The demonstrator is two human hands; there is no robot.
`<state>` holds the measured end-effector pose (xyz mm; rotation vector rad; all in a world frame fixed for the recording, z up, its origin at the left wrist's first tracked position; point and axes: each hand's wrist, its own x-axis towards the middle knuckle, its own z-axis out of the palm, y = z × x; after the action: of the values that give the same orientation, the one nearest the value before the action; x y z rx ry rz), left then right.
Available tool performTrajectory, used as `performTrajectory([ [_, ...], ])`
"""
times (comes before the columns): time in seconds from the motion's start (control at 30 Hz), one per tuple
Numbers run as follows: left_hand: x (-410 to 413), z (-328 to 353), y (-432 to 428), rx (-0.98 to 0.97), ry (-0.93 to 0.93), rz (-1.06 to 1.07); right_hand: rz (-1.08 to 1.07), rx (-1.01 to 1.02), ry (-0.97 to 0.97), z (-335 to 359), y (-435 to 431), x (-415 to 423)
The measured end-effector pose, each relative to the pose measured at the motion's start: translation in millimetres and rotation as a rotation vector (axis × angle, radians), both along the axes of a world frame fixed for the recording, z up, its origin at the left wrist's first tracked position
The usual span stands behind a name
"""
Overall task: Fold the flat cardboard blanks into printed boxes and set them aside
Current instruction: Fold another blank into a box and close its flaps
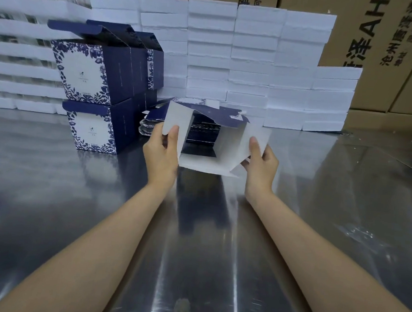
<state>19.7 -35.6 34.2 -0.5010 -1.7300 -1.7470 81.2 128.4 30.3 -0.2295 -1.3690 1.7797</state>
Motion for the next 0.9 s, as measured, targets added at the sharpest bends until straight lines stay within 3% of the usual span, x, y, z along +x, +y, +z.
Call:
performTrajectory([
  [0.1, 0, 1, -1, 0.111, 0.018, 0.008, -0.081, -0.016, 0.092, 4, 1, 1],
  [0.2, -2, 1, -3, 0.062, 0.077, 0.024, -0.143, 0.165, 0.082, 5, 6, 0],
  [0.3, -7, -1, -3, -0.019, 0.11, 0.076, 0.064, 0.137, 0.013, 2, 8, -3],
  [0.4, -7, 0, -1, 0.011, 0.002, 0.072, 0.292, 0.183, -0.12, -1, 10, -2],
  [0.57, -1, 0, 0, 0.046, -0.058, -0.051, 0.335, 0.345, -0.161, -5, 13, -3],
  [0.73, 5, -4, 1, -0.134, 0.032, -0.169, 0.101, 0.209, -0.07, -3, 8, -2],
  [0.83, 4, -6, 7, -0.295, 0.059, -0.098, -0.046, 0.173, -0.054, -2, 15, -4],
  [0.9, 3, -8, 9, -0.288, 0.09, -0.077, -0.088, 0.197, -0.046, -2, 16, -5],
])
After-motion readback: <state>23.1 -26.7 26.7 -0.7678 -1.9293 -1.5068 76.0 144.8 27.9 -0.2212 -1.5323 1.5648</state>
